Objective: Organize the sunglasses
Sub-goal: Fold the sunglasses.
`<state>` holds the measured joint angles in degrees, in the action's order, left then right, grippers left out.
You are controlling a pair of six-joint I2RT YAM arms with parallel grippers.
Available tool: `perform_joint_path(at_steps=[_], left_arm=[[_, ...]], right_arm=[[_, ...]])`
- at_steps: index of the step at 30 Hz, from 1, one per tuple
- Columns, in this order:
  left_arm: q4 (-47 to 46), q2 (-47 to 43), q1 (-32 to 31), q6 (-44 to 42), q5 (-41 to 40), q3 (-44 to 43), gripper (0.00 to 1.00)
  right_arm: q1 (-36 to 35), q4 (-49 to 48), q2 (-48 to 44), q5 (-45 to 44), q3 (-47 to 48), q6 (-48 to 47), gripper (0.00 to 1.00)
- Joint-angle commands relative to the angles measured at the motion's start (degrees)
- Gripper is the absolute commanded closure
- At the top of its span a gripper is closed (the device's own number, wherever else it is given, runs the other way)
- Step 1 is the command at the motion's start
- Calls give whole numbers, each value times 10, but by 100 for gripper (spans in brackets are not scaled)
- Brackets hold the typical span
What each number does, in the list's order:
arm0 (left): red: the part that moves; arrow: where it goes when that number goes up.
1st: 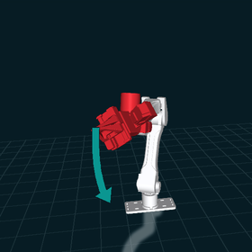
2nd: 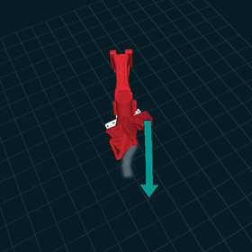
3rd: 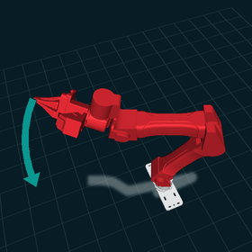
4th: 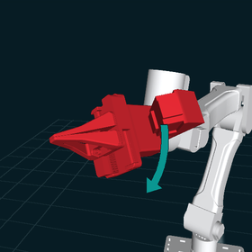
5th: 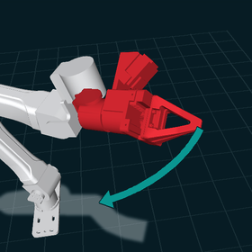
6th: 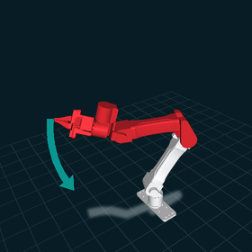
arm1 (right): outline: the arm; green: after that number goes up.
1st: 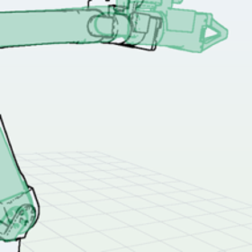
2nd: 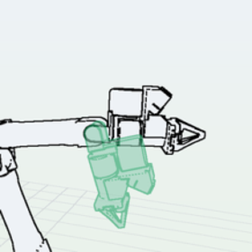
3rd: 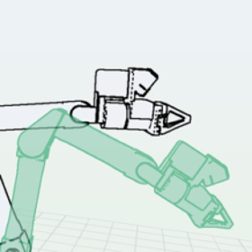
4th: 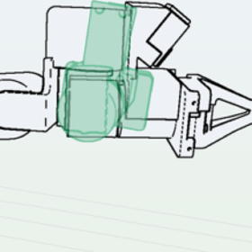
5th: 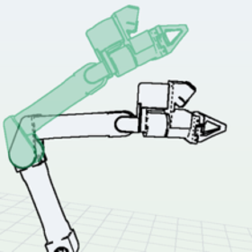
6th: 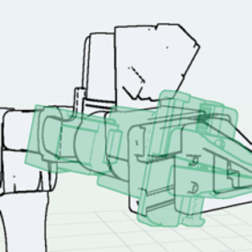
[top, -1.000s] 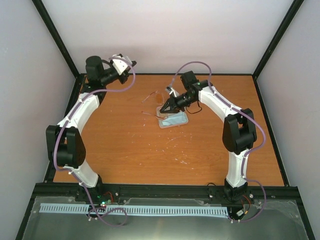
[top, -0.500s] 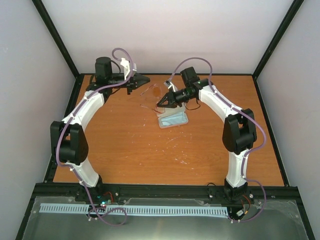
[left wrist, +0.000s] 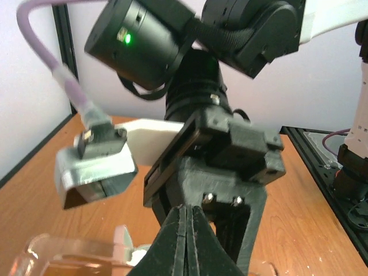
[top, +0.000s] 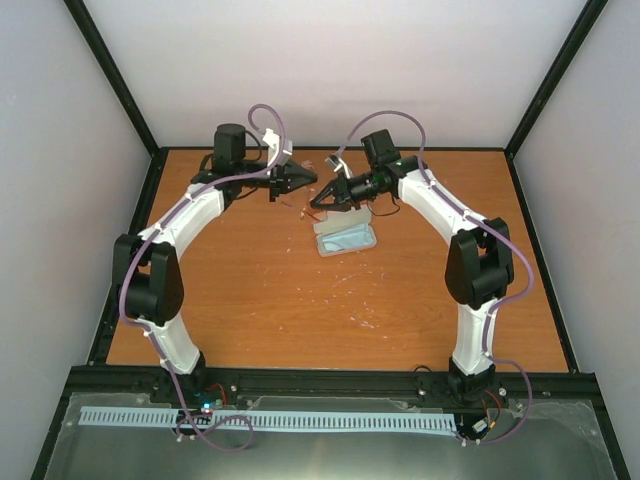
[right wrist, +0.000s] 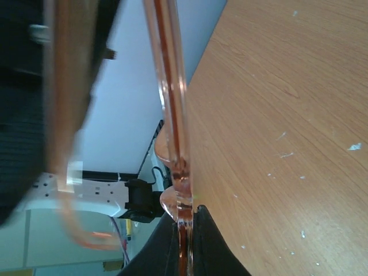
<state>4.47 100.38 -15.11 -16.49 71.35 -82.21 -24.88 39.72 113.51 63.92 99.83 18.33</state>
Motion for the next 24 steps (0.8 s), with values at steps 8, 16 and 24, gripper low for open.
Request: perform_joint_path(at_steps=[8, 16, 24], left_arm=[[32, 33, -12, -40, -30, 12, 99], [-122, -23, 15, 52, -136, -15, 49], [-14, -38, 79, 32, 2, -172, 96]], right_arm=[[0, -55, -55, 73, 14, 23, 97], [11, -35, -34, 4, -25, 10, 97], [52, -95, 16, -52, -14, 104, 97]])
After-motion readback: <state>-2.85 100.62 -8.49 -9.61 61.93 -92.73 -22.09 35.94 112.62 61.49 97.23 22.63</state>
